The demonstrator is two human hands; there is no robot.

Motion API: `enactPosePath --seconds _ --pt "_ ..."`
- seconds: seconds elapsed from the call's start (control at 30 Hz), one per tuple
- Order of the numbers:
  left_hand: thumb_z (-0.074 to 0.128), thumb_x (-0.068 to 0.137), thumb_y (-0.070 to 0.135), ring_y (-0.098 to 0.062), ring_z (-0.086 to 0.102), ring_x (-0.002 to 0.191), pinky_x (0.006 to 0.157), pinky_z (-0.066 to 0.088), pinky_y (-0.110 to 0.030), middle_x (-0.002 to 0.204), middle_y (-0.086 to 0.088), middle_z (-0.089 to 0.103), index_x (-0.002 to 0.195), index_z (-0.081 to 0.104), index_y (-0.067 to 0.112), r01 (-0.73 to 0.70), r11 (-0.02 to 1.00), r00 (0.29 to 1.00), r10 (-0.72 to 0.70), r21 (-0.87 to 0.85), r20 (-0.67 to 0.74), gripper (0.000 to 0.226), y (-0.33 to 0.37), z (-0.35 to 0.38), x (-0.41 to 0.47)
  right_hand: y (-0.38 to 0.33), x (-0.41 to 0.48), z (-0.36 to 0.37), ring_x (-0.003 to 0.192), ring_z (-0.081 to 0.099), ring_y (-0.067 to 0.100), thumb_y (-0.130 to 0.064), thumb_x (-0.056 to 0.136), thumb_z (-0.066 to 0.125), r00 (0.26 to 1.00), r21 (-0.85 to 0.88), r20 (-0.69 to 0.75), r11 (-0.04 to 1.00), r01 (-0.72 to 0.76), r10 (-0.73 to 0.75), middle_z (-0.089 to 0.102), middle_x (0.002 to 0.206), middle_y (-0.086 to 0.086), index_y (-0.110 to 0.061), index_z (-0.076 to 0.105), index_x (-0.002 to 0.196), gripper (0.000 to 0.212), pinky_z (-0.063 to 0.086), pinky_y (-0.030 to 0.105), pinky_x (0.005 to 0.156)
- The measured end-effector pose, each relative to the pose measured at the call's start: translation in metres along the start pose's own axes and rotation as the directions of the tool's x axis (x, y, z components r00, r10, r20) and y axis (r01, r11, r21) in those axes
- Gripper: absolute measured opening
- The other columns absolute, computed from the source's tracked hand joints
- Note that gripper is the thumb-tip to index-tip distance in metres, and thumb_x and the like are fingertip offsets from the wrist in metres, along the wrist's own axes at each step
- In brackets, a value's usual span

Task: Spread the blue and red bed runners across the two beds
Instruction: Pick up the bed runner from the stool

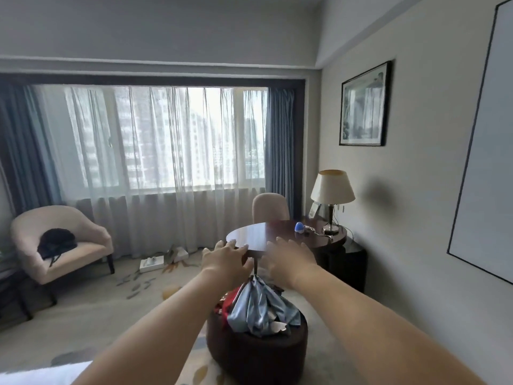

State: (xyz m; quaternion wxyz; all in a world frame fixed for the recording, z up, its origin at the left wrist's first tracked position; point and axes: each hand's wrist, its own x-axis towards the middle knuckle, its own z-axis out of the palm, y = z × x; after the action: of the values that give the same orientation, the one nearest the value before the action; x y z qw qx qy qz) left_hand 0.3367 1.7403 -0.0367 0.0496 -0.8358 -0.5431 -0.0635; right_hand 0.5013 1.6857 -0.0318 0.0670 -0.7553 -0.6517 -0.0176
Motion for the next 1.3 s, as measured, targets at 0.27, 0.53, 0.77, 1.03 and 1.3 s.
enactPosePath --seconds 0.27,0.53,0.77,1.03,1.3 --pt "0.026 0.101 0.061 -0.028 0.013 0.157 0.119 0.019 -0.06 0.17 0.0 0.018 0.16 0.022 0.041 -0.03 0.994 1.0 0.029 0.101 0.007 0.062 -0.052 0.058 0.203 0.009 0.206 0.049 0.152 0.027 0.026 -0.053 0.102 0.031 0.998 0.038 0.055 0.999 -0.018 0.016 0.021 0.168 0.0 -0.029 0.028 0.159 0.062 0.018 0.051 0.123" --pt "0.024 0.101 0.06 -0.029 0.015 0.156 0.118 0.021 -0.059 0.17 0.002 0.017 0.159 0.022 0.042 -0.044 0.997 0.998 0.041 0.064 0.045 0.061 -0.112 0.111 0.409 0.009 0.411 0.076 0.148 0.033 0.029 -0.052 0.103 0.031 0.999 -0.003 0.039 1.0 -0.016 0.017 0.027 0.166 0.001 -0.031 0.031 0.157 0.059 0.024 0.051 0.119" --pt "0.025 0.099 0.061 -0.025 0.026 0.15 0.11 0.031 -0.054 0.168 0.005 0.024 0.158 0.027 0.042 0.021 1.0 0.992 -0.018 -0.021 0.127 0.061 -0.125 0.178 0.575 0.048 0.566 0.133 0.151 0.027 0.029 -0.052 0.103 0.03 0.995 -0.025 0.099 1.0 -0.01 0.012 0.021 0.168 0.003 -0.031 0.027 0.159 0.059 0.022 0.054 0.12" --pt "0.03 0.098 0.068 -0.025 0.02 0.154 0.114 0.032 -0.055 0.169 0.002 0.022 0.157 0.027 0.046 0.024 0.999 0.973 -0.015 -0.036 0.229 0.063 -0.109 0.3 0.73 0.111 0.747 0.239 0.15 0.027 0.03 -0.049 0.103 0.033 0.97 -0.009 0.241 0.999 0.042 -0.038 0.019 0.169 0.002 -0.033 0.027 0.158 0.058 0.026 0.053 0.119" --pt "0.031 0.098 0.065 -0.029 0.025 0.151 0.11 0.034 -0.053 0.169 0.001 0.021 0.157 0.027 0.046 0.092 0.992 0.891 -0.045 -0.083 0.453 0.062 -0.105 0.448 0.803 0.134 0.838 0.382 0.142 0.04 0.03 -0.043 0.103 0.041 0.895 0.101 0.43 0.992 0.078 -0.114 0.029 0.164 0.001 -0.031 0.037 0.153 0.052 0.04 0.048 0.108"
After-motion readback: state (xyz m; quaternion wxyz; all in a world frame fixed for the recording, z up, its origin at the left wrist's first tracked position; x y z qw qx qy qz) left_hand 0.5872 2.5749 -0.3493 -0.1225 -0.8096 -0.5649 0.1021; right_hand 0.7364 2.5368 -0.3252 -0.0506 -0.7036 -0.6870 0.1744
